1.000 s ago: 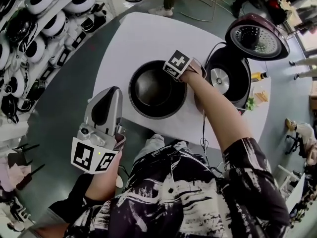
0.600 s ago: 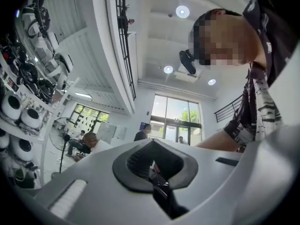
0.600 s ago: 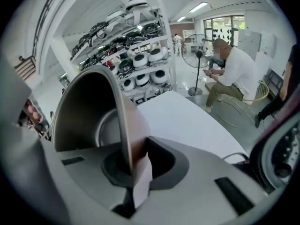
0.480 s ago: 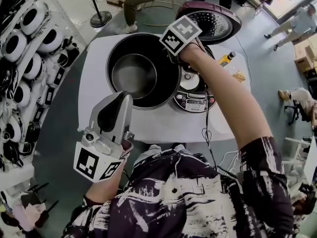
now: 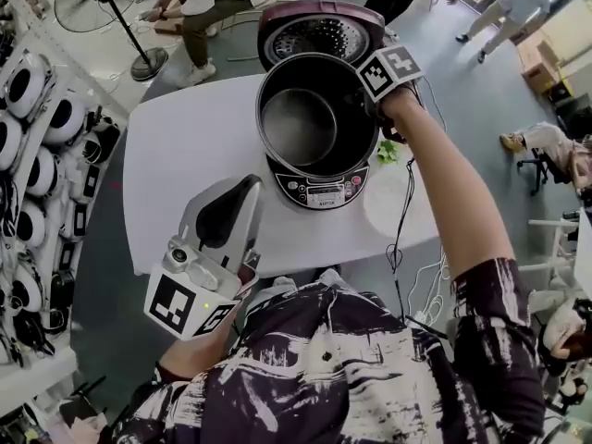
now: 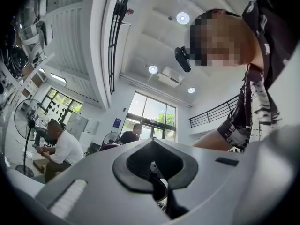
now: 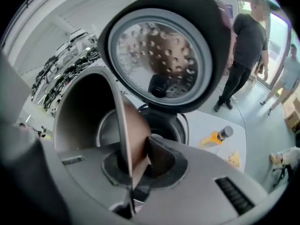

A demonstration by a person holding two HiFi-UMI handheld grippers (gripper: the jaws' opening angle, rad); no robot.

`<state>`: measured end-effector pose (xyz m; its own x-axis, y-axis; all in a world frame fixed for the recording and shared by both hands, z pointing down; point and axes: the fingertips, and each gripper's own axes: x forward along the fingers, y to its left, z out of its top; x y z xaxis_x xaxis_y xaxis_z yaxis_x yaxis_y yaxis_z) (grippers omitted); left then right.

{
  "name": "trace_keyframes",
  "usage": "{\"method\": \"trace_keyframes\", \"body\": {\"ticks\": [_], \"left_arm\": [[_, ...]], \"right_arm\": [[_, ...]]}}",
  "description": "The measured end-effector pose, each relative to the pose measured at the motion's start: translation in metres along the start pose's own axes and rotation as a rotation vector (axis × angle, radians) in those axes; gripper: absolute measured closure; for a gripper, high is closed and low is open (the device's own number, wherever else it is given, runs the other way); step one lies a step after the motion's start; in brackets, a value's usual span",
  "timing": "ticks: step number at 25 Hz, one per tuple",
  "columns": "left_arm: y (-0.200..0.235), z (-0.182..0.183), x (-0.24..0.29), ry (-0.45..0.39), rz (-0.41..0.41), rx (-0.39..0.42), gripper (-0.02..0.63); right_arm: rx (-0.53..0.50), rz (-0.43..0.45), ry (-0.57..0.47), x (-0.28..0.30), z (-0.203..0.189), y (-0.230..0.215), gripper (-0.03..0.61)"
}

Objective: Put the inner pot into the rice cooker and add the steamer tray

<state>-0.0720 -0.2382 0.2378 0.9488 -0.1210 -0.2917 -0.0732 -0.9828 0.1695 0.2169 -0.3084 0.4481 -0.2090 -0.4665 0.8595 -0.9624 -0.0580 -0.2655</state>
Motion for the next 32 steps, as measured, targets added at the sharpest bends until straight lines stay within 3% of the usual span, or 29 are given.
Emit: {"method": "trace_keyframes", "body": {"ticks": [6,12,20,32], "left_arm": [[0.0,-0.01,0.004,0.028,0.021,-0.003,0.609],[0.014,-0.014,-0.007,0.042,0.076,-0.001,0.609],[0.032,-0.014,-0.023,0.045,0.131,-0.005,0.609],[0.036,-0.021,-0.02,0.062,0.118,-0.002,0.609]], "right_arm": [[0.109,-0.098,0.012,0.02,-0.04,-0.055,0.575],[0.14,-0.15,0.038,0.045,-0.048,-0.071,0.575],[0.035,-0.3,0.123,0.068,-0.05,-0.081,0.575],[-0.134,-0.393,0.183,0.082,-0.06,-0.08,0.548]]}}
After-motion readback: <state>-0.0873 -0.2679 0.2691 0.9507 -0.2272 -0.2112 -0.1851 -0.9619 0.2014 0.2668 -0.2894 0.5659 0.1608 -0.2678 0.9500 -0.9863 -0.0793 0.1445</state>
